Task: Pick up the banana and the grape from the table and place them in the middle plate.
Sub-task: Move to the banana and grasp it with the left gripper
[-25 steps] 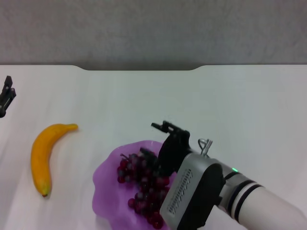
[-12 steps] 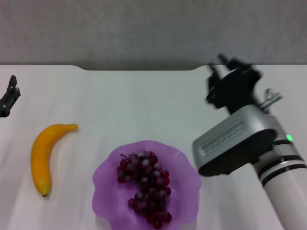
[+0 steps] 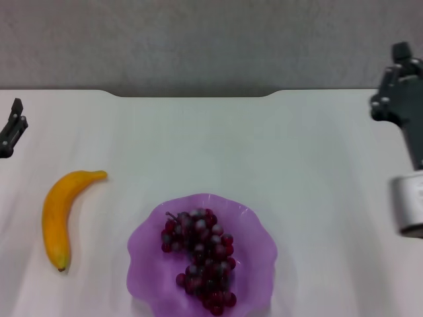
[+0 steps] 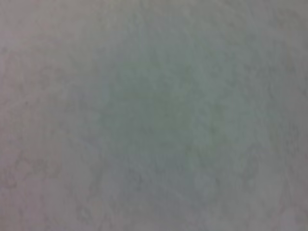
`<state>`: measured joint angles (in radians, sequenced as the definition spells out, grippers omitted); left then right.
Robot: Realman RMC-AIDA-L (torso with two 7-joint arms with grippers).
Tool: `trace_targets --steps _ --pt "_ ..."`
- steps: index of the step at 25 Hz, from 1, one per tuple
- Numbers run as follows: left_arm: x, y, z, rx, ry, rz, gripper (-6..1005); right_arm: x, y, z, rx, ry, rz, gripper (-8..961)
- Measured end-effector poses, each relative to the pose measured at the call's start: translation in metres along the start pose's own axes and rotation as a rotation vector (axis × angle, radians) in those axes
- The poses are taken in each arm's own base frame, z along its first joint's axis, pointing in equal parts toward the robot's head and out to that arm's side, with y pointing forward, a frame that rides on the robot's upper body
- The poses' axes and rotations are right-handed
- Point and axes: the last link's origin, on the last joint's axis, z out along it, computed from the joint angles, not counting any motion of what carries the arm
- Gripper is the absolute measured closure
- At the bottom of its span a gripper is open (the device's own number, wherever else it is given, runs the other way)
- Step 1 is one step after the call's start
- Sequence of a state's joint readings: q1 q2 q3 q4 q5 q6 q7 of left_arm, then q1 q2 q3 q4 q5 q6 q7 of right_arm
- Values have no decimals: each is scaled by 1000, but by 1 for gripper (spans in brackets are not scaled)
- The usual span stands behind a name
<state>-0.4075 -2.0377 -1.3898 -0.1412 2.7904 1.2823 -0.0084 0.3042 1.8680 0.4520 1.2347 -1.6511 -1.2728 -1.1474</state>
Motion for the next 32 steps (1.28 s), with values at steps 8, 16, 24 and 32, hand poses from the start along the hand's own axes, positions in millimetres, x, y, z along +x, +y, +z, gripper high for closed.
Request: trace_targets --steps 8,16,24,32 --pt "5 10 -5 -74 37 -138 108 46 -47 -26 57 -15 325 948" --pt "-1 21 -9 -136 -11 -171 109 99 -52 -49 -3 104 303 948" --pt "-28 17 -8 -111 -198 -165 109 112 -28 -47 -74 157 293 947" --pt "-42 17 -15 -96 -294 -159 108 113 -25 -45 -95 162 286 947"
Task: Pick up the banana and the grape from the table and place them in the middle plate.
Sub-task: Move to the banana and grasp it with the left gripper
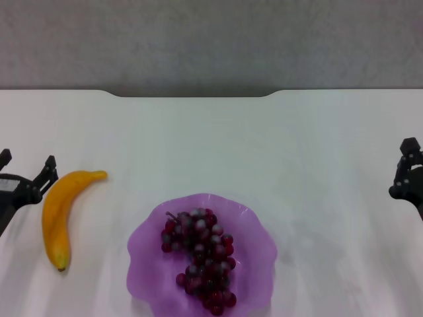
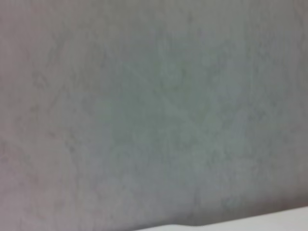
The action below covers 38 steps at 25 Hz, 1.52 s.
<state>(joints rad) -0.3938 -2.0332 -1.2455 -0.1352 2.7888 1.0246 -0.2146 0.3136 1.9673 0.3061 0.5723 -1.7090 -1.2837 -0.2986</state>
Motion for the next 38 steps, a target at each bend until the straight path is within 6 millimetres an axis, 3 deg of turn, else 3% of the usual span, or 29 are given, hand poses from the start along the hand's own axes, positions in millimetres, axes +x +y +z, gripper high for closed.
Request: trace_targets --steps 18,38 --pt "-33 15 -2 -65 -230 53 108 -3 7 4 -32 -14 -9 946" --pt "-37 18 4 -68 -285 68 108 -5 11 7 -53 -26 -14 945"
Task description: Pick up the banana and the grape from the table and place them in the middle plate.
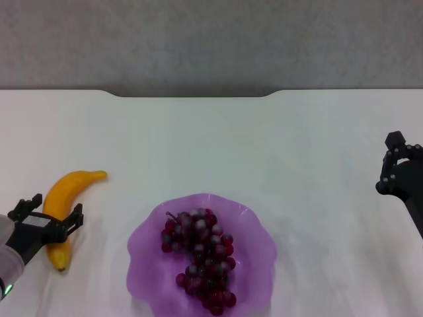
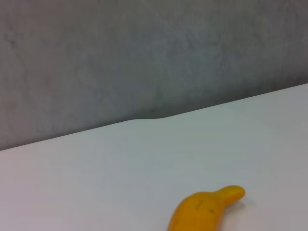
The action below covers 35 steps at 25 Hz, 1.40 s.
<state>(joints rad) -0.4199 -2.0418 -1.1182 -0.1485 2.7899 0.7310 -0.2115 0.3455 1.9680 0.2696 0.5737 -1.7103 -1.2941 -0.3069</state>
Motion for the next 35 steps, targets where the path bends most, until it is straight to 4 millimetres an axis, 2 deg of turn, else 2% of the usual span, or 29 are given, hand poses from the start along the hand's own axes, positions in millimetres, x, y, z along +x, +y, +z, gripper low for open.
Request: trace_targets --steps 15,31,35 --pt "2 1 1 -3 6 4 113 0 0 0 1 0 -1 942" --pt "1 -1 5 2 -34 14 418 0 2 0 -11 -3 -4 943" --pt "0 -1 5 3 -34 14 441 0 1 0 -11 -3 -5 943"
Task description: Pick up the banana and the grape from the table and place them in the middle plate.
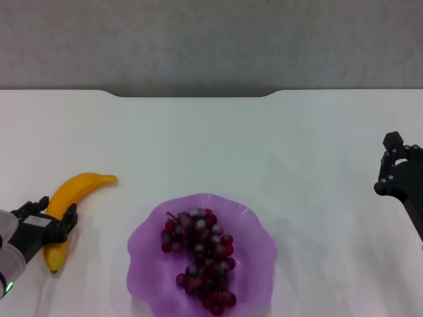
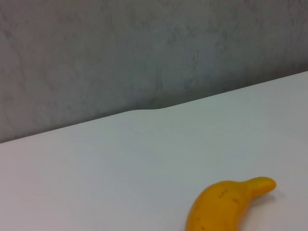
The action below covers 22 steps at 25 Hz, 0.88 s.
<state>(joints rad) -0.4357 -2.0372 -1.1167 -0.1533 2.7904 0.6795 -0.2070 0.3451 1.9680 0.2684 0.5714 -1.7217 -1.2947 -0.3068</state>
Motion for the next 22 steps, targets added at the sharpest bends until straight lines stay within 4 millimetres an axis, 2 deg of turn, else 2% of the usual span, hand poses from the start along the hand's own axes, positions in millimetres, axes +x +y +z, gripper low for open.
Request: trace_targets --steps 10,22 --pt "0 0 0 0 -1 1 499 0 0 0 1 0 -1 943" --pt "3 3 0 -8 19 -10 502 0 0 0 0 3 -1 943"
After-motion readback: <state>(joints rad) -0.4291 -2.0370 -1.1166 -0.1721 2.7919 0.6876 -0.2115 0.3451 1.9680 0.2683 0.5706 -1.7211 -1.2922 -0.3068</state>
